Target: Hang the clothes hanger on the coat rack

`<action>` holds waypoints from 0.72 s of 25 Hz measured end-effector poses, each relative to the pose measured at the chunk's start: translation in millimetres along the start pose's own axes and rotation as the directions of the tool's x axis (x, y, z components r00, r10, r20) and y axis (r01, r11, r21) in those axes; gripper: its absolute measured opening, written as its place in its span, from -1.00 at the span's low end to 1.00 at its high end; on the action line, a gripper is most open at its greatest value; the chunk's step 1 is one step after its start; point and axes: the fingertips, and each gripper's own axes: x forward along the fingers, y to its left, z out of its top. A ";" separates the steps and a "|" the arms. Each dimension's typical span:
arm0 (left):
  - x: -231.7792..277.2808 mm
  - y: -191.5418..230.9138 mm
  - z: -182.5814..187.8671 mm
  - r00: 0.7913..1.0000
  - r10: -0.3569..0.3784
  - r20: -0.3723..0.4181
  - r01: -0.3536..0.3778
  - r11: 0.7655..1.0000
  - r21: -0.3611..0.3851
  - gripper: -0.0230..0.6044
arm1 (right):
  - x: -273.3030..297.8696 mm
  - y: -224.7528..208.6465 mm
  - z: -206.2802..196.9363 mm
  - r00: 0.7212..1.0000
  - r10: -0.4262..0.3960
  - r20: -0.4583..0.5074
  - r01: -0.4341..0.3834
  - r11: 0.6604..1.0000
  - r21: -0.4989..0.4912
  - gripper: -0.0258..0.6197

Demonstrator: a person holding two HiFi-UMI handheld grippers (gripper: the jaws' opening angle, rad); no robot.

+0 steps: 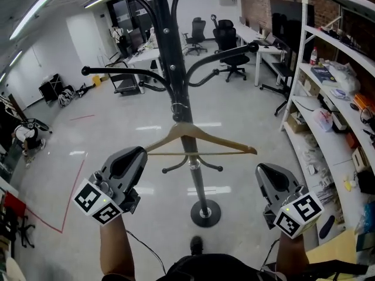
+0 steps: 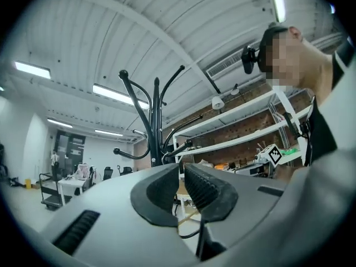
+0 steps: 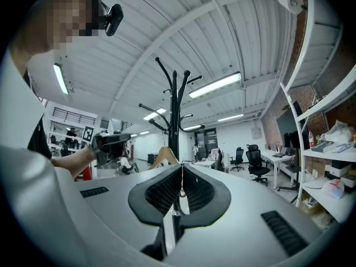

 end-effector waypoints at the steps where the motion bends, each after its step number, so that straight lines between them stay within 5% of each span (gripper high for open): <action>1: -9.8 -5.8 -1.5 1.000 0.029 0.004 -0.029 0.999 -0.015 -0.84 | -2.5 1.9 -3.1 1.000 0.012 -0.005 -0.012 1.000 0.004 -0.90; 9: -67.2 -61.0 -35.0 0.985 0.173 -0.028 -0.175 0.978 -0.110 -0.93 | -18.6 28.8 -19.1 0.994 0.095 -0.046 -0.094 0.995 0.021 -0.90; 13: -91.3 -93.6 -41.4 0.992 0.124 -0.033 -0.128 0.965 -0.229 -0.93 | -26.0 62.3 -10.2 0.992 0.112 -0.049 -0.113 0.994 -0.009 -0.90; 18: -130.4 -115.9 -48.4 0.995 0.083 -0.060 -0.094 0.972 -0.216 -0.93 | -41.8 108.8 -11.9 0.994 0.088 -0.065 -0.089 0.996 -0.012 -0.90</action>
